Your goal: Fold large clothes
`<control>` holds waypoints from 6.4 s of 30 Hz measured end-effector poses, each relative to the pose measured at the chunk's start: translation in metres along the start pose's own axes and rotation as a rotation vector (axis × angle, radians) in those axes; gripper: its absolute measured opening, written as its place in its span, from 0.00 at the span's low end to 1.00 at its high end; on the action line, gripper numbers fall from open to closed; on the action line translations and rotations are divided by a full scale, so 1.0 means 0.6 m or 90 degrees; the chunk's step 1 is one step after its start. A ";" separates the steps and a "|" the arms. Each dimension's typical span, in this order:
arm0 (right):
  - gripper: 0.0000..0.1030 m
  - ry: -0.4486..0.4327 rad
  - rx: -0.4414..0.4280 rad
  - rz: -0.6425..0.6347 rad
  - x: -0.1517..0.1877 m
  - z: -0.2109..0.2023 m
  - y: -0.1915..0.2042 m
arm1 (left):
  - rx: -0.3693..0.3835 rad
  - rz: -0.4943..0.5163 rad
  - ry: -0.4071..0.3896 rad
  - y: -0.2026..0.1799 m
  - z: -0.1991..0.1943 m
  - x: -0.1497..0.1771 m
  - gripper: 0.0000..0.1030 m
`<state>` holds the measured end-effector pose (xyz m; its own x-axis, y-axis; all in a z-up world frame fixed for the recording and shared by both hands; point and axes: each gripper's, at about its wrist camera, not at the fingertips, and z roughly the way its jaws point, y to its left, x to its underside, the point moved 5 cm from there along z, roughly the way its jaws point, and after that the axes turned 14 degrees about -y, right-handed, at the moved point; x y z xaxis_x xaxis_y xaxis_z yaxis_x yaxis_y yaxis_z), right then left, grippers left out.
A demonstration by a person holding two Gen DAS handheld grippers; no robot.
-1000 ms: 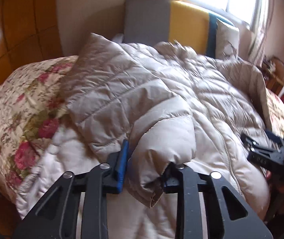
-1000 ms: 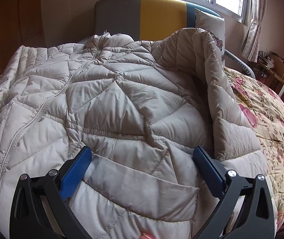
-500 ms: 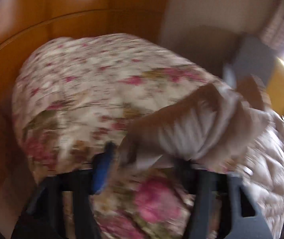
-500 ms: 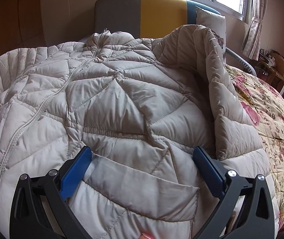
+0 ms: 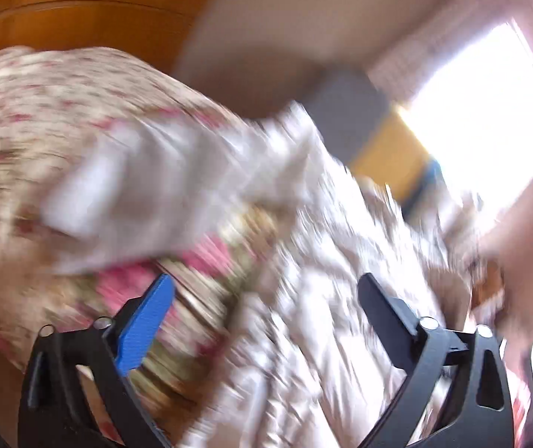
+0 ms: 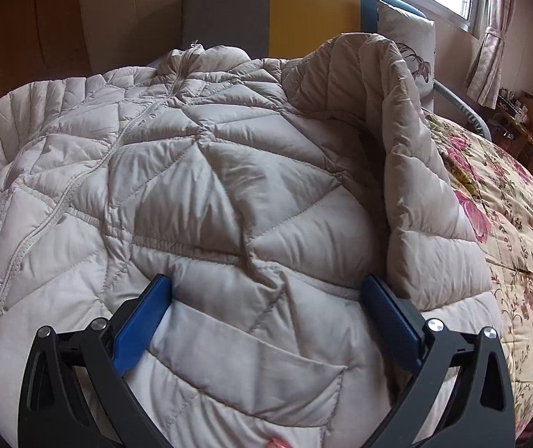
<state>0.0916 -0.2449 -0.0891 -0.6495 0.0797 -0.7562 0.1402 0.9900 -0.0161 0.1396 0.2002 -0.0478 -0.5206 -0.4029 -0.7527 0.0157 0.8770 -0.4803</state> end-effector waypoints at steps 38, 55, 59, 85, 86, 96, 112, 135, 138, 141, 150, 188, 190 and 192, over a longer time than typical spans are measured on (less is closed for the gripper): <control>0.33 0.089 0.170 0.022 0.139 -0.182 -0.320 | -0.013 0.249 0.139 -0.231 0.171 0.140 0.95; 0.15 0.057 -0.331 0.483 -0.028 -0.178 -0.182 | 0.045 0.202 0.074 -0.228 0.118 0.147 0.96; 0.15 0.047 -0.460 0.531 -0.084 -0.147 -0.106 | 0.098 0.131 0.093 -0.242 0.102 0.138 0.96; 0.98 -0.168 0.147 0.291 0.004 -0.054 -0.129 | 0.219 0.180 0.340 -0.480 0.227 0.266 0.19; 0.98 -0.164 0.142 0.299 0.011 -0.059 -0.143 | 0.225 0.168 0.341 -0.480 0.230 0.255 0.16; 0.98 -0.154 0.118 0.354 0.038 -0.072 -0.175 | 0.149 0.213 0.192 -0.449 0.274 0.039 0.12; 0.98 -0.081 0.101 0.275 0.016 -0.062 -0.146 | -0.003 0.219 0.147 -0.326 0.454 0.019 0.12; 0.98 0.014 0.267 0.160 -0.138 0.247 -0.290 | 0.042 0.302 0.097 -0.335 0.465 0.091 0.53; 0.98 0.012 0.283 0.151 -0.149 0.219 -0.299 | 0.045 0.295 0.100 -0.332 0.467 0.090 0.53; 0.98 -0.050 0.356 0.124 -0.178 0.132 -0.265 | 0.046 0.292 0.099 -0.331 0.467 0.090 0.54; 0.98 -0.085 0.124 -0.041 -0.179 0.134 -0.011 | 0.076 0.262 0.104 -0.323 0.448 0.077 0.73; 0.98 -0.047 0.137 -0.049 -0.118 0.184 -0.008 | -0.233 0.394 -0.164 0.135 -0.042 -0.043 0.96; 0.98 -0.048 0.137 -0.049 -0.118 0.184 -0.008 | -0.226 0.387 -0.159 0.136 -0.024 -0.049 0.95; 0.98 -0.048 0.137 -0.049 -0.118 0.184 -0.008 | -0.199 0.348 -0.133 0.133 -0.008 -0.058 0.70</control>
<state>0.2193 -0.2683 -0.1076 -0.6083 -0.0125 -0.7936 0.2532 0.9446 -0.2089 0.1549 0.2858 -0.0578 -0.3312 0.1075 -0.9374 -0.0342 0.9915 0.1258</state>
